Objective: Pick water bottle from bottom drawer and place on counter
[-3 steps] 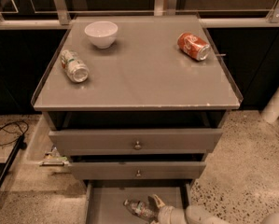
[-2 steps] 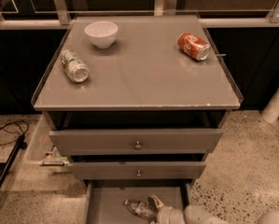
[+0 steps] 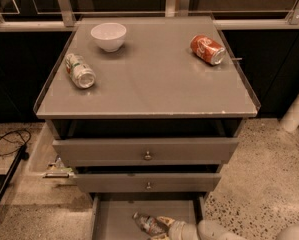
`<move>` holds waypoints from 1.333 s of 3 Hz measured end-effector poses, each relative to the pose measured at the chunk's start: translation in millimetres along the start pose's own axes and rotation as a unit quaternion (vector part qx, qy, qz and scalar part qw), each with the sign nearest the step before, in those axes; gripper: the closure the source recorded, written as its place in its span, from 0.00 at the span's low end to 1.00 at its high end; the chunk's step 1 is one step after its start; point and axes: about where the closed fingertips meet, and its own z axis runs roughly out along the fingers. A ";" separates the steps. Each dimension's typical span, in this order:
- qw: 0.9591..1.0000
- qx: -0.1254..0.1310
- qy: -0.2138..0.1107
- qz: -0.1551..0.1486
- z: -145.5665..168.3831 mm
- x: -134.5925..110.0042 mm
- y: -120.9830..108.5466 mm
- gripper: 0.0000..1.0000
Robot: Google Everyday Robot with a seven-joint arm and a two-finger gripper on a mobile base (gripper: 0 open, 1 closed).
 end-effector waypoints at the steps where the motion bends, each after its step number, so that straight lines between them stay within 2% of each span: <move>1: 1.000 0.000 0.000 0.000 0.0 0.0 0.0 0.66; 2: 1.000 0.000 0.000 0.000 0.0 0.0 0.1 0.89; 3: 1.000 -0.003 0.001 0.002 -2.1 -3.0 2.9 1.00; 4: 1.000 -0.010 -0.007 0.003 -28.1 -15.8 4.9 1.00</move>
Offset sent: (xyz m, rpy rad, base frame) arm 0.0000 0.0000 0.0000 0.0000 0.0000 0.0000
